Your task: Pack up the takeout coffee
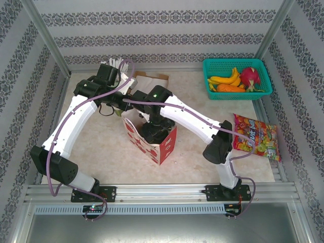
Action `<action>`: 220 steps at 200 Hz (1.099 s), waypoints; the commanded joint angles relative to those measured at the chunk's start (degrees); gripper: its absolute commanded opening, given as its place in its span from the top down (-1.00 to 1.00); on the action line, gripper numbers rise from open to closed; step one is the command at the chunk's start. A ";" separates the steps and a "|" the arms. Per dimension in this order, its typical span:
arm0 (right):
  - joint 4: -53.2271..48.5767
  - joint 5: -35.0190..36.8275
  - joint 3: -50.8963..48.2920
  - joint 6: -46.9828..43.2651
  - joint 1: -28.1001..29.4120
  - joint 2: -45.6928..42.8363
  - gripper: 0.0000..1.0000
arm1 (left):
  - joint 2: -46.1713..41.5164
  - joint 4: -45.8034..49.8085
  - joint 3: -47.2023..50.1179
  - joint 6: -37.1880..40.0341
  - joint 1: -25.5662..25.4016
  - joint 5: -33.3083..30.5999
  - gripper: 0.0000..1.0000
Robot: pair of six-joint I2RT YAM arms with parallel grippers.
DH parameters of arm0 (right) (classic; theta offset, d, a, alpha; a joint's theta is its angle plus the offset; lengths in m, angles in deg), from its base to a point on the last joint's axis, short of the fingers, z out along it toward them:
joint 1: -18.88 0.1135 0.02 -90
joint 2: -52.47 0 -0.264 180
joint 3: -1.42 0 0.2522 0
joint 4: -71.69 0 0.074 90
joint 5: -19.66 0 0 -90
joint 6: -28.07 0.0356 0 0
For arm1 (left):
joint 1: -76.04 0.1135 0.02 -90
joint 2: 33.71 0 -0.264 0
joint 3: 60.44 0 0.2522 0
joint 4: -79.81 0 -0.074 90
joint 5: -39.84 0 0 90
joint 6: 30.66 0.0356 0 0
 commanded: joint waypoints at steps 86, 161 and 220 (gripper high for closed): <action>-8.92 -1.40 -3.08 -2.75 -1.33 3.04 -0.41 | -0.54 -2.04 -0.28 -2.06 0.46 -1.19 1.00; -3.27 1.37 -6.86 -2.79 -1.77 1.94 -0.40 | -1.29 -2.30 0.04 -1.80 0.47 -0.36 1.00; -1.77 0.92 -8.15 -3.17 -2.05 1.63 -0.40 | -1.19 -2.52 0.31 -1.71 0.53 0.15 1.00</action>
